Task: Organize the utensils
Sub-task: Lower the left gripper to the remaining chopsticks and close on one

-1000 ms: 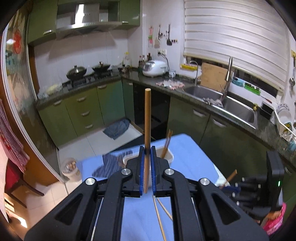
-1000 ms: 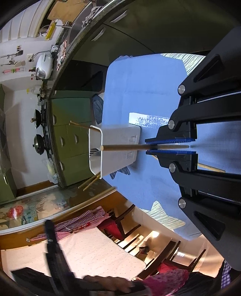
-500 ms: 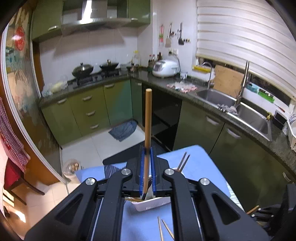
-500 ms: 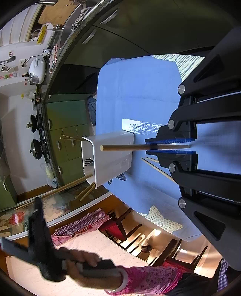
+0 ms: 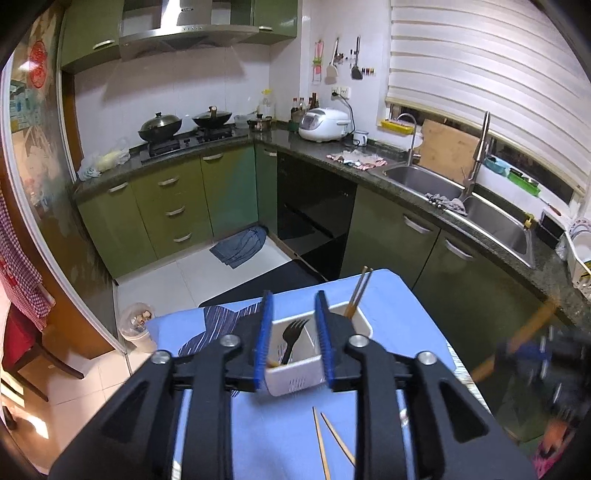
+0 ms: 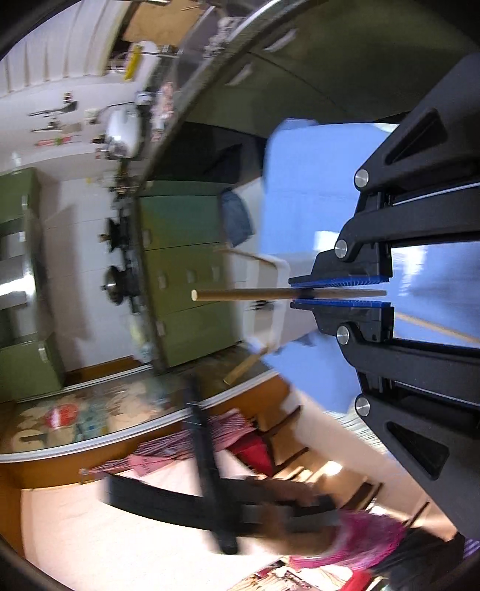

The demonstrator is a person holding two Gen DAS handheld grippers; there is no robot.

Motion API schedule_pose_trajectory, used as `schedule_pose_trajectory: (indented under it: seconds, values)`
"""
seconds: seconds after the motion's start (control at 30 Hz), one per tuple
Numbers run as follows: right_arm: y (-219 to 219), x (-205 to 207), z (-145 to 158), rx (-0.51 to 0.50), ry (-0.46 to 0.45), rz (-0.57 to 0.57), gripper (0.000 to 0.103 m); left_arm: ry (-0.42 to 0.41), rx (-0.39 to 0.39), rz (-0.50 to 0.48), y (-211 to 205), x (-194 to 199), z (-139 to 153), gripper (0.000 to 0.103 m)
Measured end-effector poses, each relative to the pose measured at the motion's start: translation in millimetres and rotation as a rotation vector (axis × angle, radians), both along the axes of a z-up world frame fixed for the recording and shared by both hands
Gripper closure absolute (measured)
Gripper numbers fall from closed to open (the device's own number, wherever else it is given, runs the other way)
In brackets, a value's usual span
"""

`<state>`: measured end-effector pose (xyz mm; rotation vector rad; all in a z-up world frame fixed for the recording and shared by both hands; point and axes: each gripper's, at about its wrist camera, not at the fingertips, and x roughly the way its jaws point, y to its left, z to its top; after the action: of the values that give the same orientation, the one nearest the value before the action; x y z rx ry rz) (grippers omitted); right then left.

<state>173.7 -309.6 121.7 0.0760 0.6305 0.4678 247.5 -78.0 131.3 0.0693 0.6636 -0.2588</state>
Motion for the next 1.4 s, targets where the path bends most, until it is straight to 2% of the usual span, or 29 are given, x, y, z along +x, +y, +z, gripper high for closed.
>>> schedule_pose_trajectory:
  seconds: [0.17, 0.33, 0.5, 0.67, 0.77, 0.9, 1.0, 1.07, 1.17, 1.4]
  values:
    - [14, 40, 42, 0.032, -0.067, -0.037, 0.096, -0.023, -0.002, -0.009, 15, -38, 1, 0.074]
    - [32, 88, 50, 0.046, -0.072, -0.078, 0.096, -0.016, 0.001, -0.017, 27, -66, -5, 0.074]
    - [48, 137, 34, 0.018, -0.034, -0.112, 0.096, 0.014, 0.005, -0.021, 36, -82, -17, 0.068]
    - [64, 157, 0, -0.038, 0.036, -0.096, 0.096, 0.043, 0.012, -0.025, 38, -89, -29, 0.068]
    - [67, 159, -13, -0.063, 0.053, -0.081, 0.086, 0.052, 0.016, -0.029, 34, -89, -32, 0.067]
    - [63, 139, -6, -0.054, 0.023, -0.068, 0.085, 0.057, 0.019, -0.040, 29, -90, -33, 0.060]
    - [52, 100, 2, -0.040, -0.022, -0.057, 0.076, 0.072, 0.023, -0.051, 21, -92, -40, 0.058]
    - [41, 67, -3, -0.043, -0.031, -0.049, 0.072, 0.097, 0.030, -0.059, 14, -92, -50, 0.056]
    - [28, 34, -23, -0.071, -0.012, -0.058, 0.072, 0.177, 0.043, -0.074, 2, -87, -80, 0.055]
    - [-12, -31, -103, -0.126, 0.073, -0.145, 0.072, 0.366, 0.089, -0.068, -24, -68, -166, 0.055]
